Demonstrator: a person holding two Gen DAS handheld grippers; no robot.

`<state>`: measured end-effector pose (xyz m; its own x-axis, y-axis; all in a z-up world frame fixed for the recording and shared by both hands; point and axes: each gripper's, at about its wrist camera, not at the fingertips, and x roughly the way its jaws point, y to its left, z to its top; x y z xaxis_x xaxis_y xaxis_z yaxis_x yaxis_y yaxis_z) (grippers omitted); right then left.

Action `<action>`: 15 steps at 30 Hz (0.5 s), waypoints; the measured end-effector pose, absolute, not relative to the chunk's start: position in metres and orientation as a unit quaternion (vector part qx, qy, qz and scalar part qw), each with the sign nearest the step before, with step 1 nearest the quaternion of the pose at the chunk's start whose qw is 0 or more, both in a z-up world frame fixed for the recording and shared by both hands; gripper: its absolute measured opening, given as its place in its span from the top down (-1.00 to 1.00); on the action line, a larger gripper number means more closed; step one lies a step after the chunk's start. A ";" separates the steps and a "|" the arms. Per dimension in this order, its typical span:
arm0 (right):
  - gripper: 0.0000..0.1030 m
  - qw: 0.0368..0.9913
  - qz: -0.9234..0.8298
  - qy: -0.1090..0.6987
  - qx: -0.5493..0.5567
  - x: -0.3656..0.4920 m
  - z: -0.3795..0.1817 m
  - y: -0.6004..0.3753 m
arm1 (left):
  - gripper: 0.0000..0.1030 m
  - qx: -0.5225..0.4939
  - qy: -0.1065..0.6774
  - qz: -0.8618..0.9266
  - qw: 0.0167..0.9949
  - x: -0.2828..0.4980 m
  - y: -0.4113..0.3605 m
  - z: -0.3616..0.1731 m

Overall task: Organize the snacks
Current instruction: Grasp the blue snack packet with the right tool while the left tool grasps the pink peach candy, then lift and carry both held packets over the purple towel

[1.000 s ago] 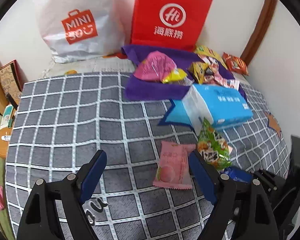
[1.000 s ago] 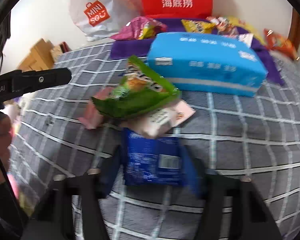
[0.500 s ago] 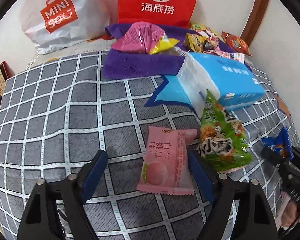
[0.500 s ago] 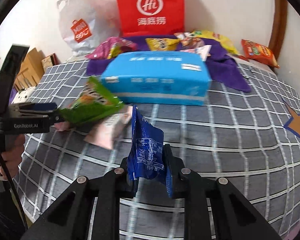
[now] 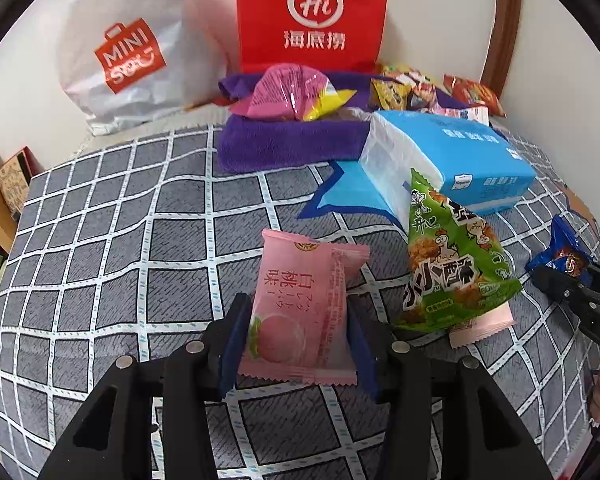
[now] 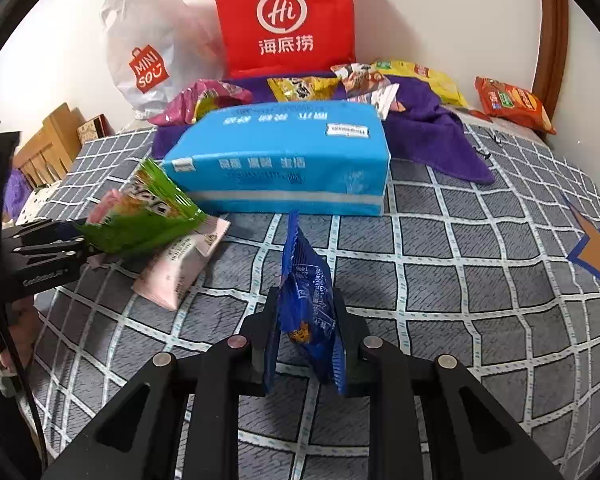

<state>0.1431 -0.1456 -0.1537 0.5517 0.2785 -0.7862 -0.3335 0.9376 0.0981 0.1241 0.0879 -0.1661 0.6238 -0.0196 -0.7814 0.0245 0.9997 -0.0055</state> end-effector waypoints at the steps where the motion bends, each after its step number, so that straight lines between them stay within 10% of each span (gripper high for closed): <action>1: 0.62 0.882 0.175 0.437 -0.031 0.143 -0.155 -0.146 | 0.10 0.001 0.433 -0.012 0.902 0.124 0.089 -0.165; 15: 0.65 0.879 0.179 0.442 0.000 0.147 -0.160 -0.154 | 0.02 0.009 0.436 -0.013 0.900 0.124 0.082 -0.167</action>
